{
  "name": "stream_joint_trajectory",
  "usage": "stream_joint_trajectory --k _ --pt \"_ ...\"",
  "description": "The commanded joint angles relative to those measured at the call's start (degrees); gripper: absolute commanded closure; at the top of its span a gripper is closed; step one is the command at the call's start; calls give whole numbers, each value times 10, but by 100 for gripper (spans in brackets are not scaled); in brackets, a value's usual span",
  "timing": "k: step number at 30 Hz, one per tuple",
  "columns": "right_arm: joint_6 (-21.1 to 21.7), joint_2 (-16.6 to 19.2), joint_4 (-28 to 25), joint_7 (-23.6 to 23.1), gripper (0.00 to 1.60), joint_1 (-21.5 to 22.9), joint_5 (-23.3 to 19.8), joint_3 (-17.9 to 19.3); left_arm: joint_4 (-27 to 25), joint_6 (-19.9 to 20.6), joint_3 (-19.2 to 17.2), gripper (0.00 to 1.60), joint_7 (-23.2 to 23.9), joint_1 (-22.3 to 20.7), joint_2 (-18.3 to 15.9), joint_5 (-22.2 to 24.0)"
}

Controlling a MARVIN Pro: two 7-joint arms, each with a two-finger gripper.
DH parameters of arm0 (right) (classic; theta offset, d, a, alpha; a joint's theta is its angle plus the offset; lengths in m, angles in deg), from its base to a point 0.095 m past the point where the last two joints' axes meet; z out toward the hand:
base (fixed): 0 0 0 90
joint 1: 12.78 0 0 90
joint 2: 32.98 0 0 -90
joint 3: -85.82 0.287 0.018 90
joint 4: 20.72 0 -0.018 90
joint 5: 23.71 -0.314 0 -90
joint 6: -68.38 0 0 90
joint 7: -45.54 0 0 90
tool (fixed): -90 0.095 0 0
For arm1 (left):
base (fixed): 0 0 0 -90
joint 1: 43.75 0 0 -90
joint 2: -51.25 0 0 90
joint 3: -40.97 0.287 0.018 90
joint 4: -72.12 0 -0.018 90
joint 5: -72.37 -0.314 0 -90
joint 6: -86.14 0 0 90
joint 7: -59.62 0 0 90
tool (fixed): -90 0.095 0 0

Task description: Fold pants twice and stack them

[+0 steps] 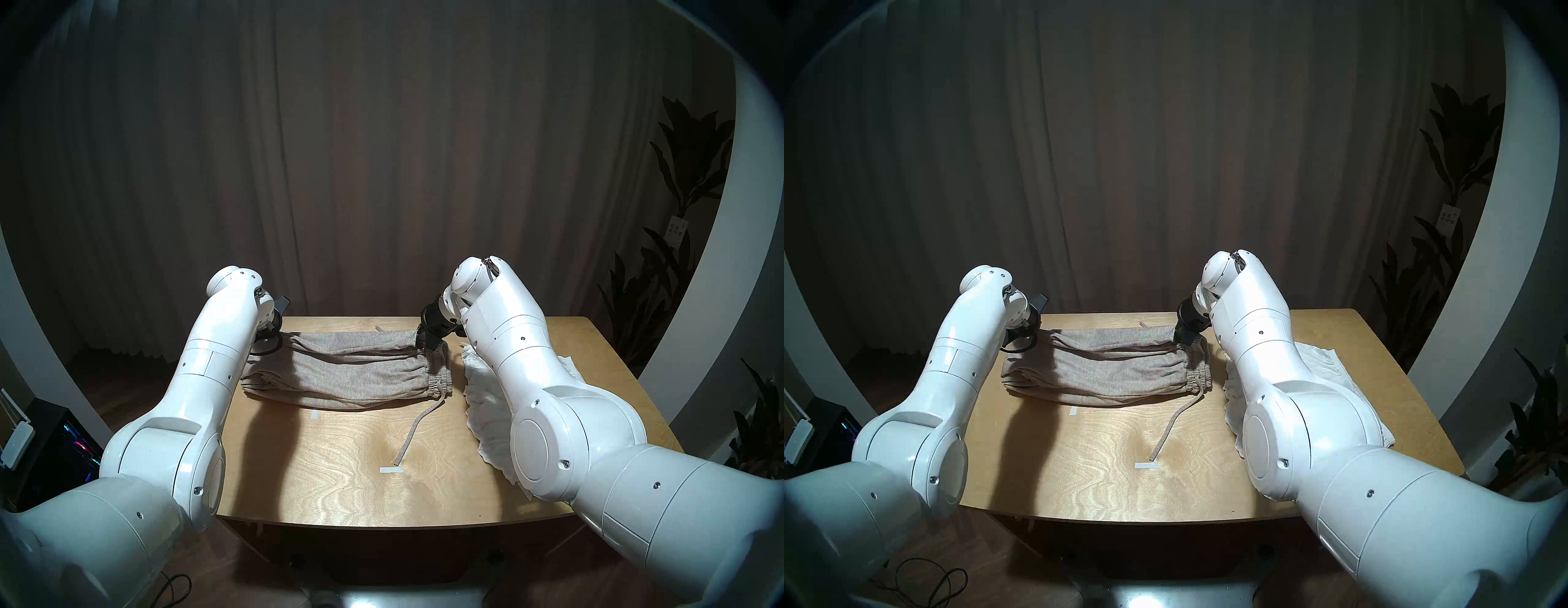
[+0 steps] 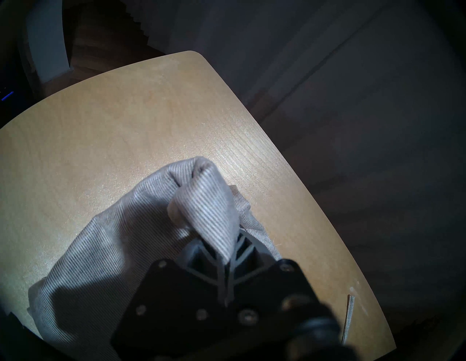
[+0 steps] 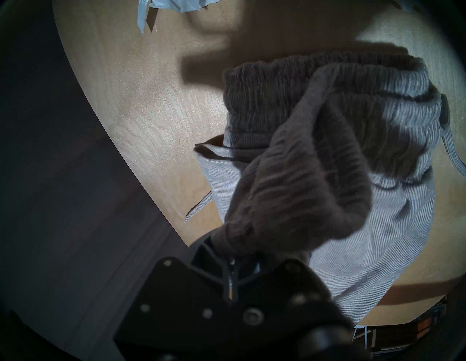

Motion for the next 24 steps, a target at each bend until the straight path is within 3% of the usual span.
stream_joint_trajectory --k 1,2,3,4,9,10,11,14,16,17,24 --pt "10 -6 18 -26 160 39 -6 4 38 -8 10 157 16 -71 1 -13" --pt "11 -6 22 -29 160 42 -7 4 31 -12 9 131 22 -61 1 -15" --pt "12 -6 26 -31 160 43 -8 5 46 -11 13 120 20 -74 2 -16" --pt "14 -7 31 -34 160 46 -9 6 50 -13 14 91 24 -75 2 -18" --pt "19 -8 53 -49 160 56 -13 10 83 -18 23 77 32 -98 6 -25" --pt "20 -9 56 -51 156 57 -14 11 88 -20 25 39 34 -101 7 -26" --pt "23 -9 66 -57 160 61 -15 13 100 -23 28 29 39 -109 8 -29" --pt "27 -10 78 -65 156 67 -17 15 119 -27 32 31 46 -121 12 -32" --pt "28 -10 85 -70 146 71 -18 17 129 -30 35 58 50 -128 14 -34" --pt "29 -11 87 -72 146 72 -19 18 135 -30 36 82 51 -132 15 -34" --pt "33 -9 110 -89 127 84 -22 24 167 -39 43 82 65 -152 22 -39"
